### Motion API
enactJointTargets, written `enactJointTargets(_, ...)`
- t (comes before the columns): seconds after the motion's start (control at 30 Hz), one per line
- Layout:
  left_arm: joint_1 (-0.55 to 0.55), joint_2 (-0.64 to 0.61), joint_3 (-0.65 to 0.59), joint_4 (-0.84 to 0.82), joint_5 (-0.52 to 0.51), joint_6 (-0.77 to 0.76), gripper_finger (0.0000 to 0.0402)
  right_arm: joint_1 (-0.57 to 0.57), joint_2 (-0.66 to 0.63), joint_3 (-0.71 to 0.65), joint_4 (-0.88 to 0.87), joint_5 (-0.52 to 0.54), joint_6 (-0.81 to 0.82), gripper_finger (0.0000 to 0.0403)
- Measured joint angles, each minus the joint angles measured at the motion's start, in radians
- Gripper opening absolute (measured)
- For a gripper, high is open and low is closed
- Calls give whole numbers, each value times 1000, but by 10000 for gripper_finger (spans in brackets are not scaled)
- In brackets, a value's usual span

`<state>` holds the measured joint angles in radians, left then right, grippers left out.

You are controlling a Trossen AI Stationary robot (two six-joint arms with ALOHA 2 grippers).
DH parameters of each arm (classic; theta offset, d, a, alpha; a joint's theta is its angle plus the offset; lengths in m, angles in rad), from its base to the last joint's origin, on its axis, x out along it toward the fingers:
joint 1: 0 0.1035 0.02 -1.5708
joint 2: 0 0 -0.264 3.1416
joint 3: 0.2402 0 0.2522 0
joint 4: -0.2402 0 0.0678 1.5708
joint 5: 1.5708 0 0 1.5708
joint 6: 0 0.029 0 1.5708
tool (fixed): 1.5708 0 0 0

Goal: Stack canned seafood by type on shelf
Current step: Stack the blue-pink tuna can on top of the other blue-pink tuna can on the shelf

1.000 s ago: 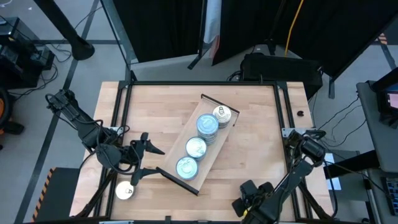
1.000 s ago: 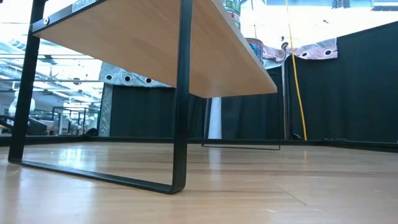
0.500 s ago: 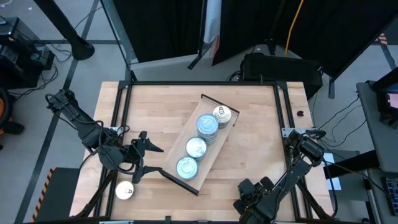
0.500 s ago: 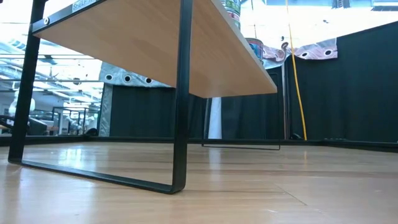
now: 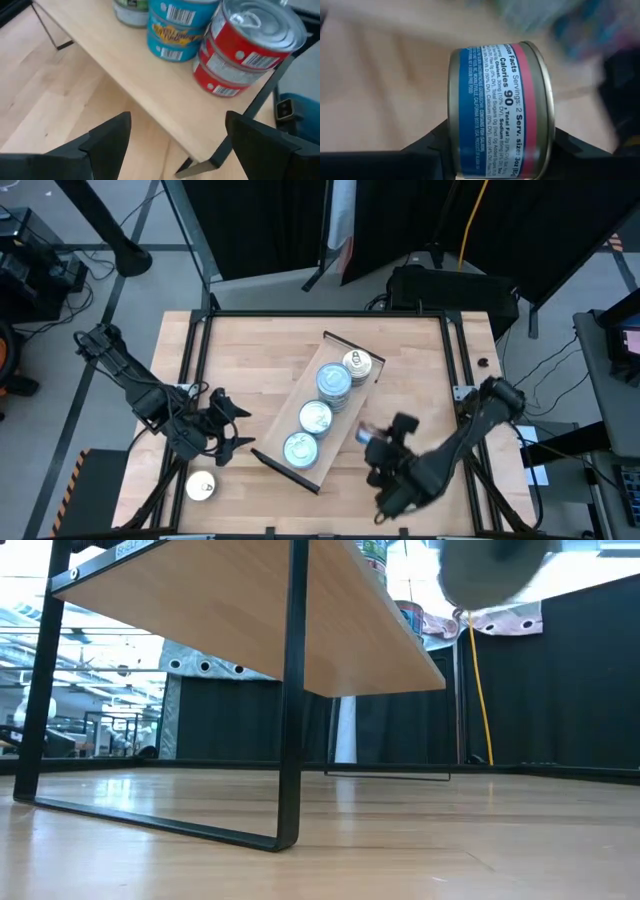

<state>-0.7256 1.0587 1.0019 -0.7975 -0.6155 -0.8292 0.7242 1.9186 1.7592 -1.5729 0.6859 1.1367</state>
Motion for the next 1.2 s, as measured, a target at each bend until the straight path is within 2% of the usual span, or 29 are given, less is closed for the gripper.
enactJointTargets(0.07,-8,8,0,-8,-4,-11,322,-33,-44,0,0,87,-99,185)
enactJointTargets(0.3,-29,15,-2,-6,-3,-31,322,-121,-243,0,0,180,-437,173)
enactJointTargets(0.47,-30,15,-2,-4,-3,-31,322,-181,-380,0,-1,295,-647,185)
enactJointTargets(0.57,-30,15,-2,3,-6,-30,322,-224,-427,0,5,327,-805,190)
enactJointTargets(0.7,-30,15,-2,4,-20,-30,322,-291,-437,0,80,326,-1025,186)
enactJointTargets(0.83,-30,15,-2,5,-38,-39,322,-348,-417,0,156,269,-1199,181)
enactJointTargets(1.2,-30,15,-2,3,-40,-48,322,-455,-298,-1,176,198,-1311,185)
